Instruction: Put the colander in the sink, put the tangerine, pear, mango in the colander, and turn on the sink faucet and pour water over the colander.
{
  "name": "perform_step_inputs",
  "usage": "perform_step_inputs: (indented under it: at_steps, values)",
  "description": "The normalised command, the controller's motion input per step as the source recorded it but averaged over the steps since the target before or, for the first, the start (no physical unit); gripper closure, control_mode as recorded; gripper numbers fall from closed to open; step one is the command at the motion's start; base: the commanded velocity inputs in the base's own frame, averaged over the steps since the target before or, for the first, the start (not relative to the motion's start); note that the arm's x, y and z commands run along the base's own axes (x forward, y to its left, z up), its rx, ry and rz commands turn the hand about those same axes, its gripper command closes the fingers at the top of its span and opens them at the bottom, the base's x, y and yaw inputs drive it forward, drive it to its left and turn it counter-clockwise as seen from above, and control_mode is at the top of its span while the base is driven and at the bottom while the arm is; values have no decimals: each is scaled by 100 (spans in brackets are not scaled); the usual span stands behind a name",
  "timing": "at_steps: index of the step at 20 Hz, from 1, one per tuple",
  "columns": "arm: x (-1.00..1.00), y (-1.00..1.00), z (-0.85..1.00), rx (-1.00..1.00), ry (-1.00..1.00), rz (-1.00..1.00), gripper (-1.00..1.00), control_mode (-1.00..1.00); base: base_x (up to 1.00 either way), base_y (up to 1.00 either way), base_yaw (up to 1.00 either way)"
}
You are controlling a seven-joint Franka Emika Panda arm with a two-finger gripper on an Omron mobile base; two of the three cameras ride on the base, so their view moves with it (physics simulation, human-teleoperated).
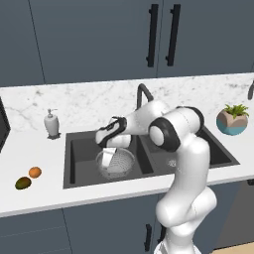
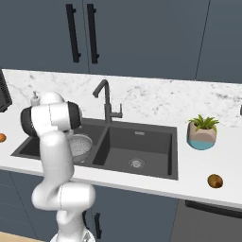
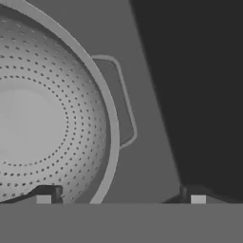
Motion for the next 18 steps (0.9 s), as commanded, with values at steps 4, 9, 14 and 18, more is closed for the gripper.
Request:
perform_step_inputs:
  at_steps: [4, 9, 14, 18]
  values:
    - [-61, 0, 52, -4, 0, 4, -100, -100, 0, 0, 0]
    - [-55, 0, 47, -5, 0, 19, -100, -100, 0, 0, 0]
    - [-58, 1, 44, -10, -7, 44, -100, -100, 0, 0, 0]
    - [-47, -2, 61, -4, -5, 56, -100, -100, 0, 0, 0]
